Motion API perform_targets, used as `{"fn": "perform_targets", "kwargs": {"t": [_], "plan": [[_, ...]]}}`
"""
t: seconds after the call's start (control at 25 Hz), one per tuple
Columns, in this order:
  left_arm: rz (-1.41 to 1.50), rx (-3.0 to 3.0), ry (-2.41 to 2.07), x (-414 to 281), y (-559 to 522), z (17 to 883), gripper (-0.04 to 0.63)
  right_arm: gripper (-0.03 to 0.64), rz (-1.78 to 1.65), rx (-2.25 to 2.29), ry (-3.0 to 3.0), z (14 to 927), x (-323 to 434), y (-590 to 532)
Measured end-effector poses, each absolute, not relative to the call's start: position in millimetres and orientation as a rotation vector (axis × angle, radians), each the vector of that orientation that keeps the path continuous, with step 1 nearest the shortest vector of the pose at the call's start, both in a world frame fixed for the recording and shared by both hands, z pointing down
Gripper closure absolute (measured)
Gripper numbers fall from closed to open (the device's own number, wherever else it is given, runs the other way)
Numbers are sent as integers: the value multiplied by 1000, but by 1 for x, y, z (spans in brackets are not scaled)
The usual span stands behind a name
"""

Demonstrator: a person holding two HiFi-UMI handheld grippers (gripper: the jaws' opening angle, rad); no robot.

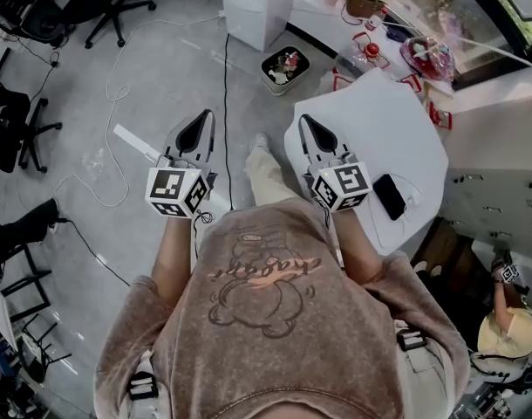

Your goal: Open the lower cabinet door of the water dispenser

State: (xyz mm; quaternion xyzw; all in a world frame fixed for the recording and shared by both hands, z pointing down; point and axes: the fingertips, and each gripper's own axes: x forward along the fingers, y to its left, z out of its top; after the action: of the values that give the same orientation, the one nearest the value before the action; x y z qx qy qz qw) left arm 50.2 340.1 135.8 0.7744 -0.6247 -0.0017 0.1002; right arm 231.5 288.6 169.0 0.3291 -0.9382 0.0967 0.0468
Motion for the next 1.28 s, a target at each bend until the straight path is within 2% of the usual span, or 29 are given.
{"fn": "perform_targets", "kwargs": {"t": [0.76, 1.28], "plan": [[67, 2305, -1804, 12, 145, 124, 583, 611, 402, 1024, -2860, 172, 187, 105], [126, 2313, -1809, 3, 77, 123, 582, 611, 448, 1075, -2845, 185, 188, 40]]}}
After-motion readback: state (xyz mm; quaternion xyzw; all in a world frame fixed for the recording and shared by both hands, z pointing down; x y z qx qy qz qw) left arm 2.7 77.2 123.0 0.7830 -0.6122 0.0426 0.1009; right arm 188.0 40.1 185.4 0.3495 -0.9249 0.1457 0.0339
